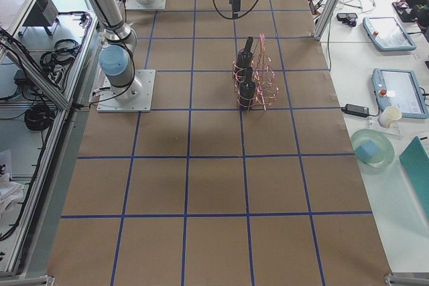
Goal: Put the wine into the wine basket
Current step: 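Hold the dark wine bottle by its neck with the left gripper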
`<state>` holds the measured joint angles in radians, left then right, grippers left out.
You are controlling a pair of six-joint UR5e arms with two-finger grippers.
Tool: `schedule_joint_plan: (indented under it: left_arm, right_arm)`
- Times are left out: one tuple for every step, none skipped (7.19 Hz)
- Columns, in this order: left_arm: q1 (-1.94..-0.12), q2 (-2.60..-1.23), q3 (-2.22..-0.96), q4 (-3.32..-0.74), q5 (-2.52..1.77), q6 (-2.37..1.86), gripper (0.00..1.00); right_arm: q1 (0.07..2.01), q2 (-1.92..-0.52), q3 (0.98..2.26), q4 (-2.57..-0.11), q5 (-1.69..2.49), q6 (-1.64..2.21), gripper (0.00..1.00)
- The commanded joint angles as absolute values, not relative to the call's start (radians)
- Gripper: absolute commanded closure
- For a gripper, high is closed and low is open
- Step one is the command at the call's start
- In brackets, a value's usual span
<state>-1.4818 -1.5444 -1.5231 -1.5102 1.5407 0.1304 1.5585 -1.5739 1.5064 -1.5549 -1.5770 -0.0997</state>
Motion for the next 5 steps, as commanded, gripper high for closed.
schedule_joint_plan:
  left_arm:
    - [-1.482, -1.545, -1.523, -1.514, 1.542, 0.132, 0.00]
    - [-1.482, -1.546, -1.525, -1.514, 1.542, 0.130, 0.00]
    - [-1.482, -1.546, -1.525, -1.519, 1.542, 0.132, 0.00]
    - [-1.482, -1.549, -1.525, -1.519, 1.542, 0.132, 0.00]
    - [-1.479, -1.555, -1.529, -1.517, 1.545, 0.136, 0.00]
  right_arm:
    - [1.559, -1.572, 1.506, -1.555, -1.580, -0.112, 0.00]
    - [1.559, -1.572, 1.506, -1.554, -1.580, -0.110, 0.00]
    - [1.559, -1.572, 1.506, -1.554, -1.580, -0.110, 0.00]
    - [1.559, -1.568, 1.506, -1.560, -1.575, -0.101, 0.00]
    - [1.559, -1.559, 1.506, -1.559, -1.581, -0.115, 0.00]
